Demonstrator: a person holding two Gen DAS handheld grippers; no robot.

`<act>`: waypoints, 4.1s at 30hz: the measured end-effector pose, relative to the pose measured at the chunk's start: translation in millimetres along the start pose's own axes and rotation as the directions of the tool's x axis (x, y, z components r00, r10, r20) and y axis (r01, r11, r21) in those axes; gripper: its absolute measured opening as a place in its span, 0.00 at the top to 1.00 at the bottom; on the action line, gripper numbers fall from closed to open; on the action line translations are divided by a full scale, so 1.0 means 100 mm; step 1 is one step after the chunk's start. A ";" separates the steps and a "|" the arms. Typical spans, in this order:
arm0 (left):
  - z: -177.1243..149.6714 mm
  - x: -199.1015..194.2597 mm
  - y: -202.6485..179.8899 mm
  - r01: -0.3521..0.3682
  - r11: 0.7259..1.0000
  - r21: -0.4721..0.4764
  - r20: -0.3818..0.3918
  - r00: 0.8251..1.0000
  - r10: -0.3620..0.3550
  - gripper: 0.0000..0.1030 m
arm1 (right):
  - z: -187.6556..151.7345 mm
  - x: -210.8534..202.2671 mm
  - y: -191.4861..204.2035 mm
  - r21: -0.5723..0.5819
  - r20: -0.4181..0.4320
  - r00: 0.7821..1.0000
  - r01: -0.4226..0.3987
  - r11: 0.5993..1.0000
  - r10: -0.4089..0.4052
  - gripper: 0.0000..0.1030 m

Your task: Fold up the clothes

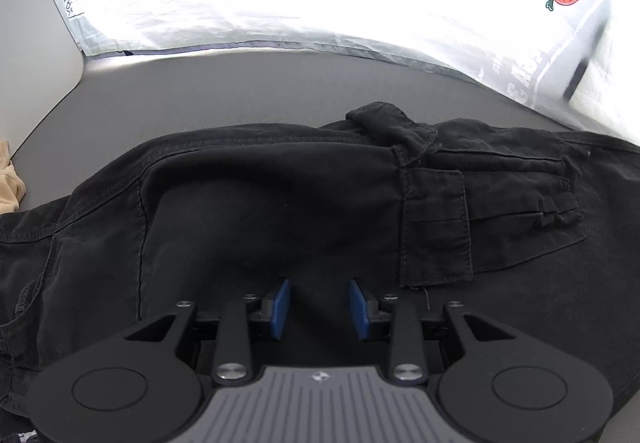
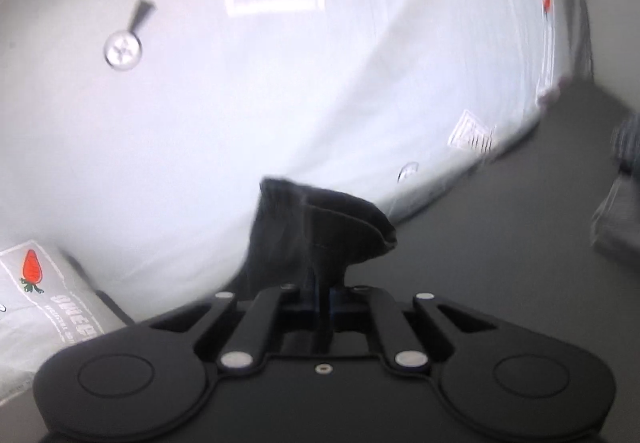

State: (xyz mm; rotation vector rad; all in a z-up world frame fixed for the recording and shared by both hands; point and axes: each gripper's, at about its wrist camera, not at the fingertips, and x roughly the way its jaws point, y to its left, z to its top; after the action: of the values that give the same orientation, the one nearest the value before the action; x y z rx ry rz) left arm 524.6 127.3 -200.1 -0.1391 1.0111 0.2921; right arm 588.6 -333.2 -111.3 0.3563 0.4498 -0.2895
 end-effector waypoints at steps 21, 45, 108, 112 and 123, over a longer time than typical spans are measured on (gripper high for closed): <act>-0.02 0.00 -0.11 0.028 0.999 0.025 -0.002 1.000 -0.028 0.41 | -0.83 -0.06 -1.20 0.123 -0.295 0.931 0.262 0.957 -0.217 0.38; -0.19 -0.02 -0.13 0.026 0.999 0.029 0.103 0.994 -0.029 0.34 | -0.32 0.52 -0.42 -0.264 -0.111 0.970 0.183 0.947 -0.218 0.35; -1.27 -0.56 3.10 0.670 0.603 -0.433 -0.037 0.655 -0.755 0.04 | -2.80 -2.33 0.72 -0.326 -0.429 0.899 -0.064 0.943 -0.087 0.00; -1.24 -0.47 2.98 0.647 0.610 -0.458 -0.007 0.683 -0.730 0.05 | -2.87 -2.35 0.70 -0.326 -0.367 0.928 -0.069 0.943 -0.059 0.00; -1.31 -0.77 2.95 0.573 0.733 -0.366 0.154 0.814 -0.560 0.44 | -2.96 -2.42 0.66 -0.329 -0.273 0.962 -0.074 0.941 -0.020 0.00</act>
State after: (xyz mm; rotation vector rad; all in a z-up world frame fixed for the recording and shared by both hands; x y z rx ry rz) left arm 290.3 362.7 -197.4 -0.8044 0.8159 -0.0724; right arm 293.9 -110.0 -228.8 0.0646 0.7541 -0.1308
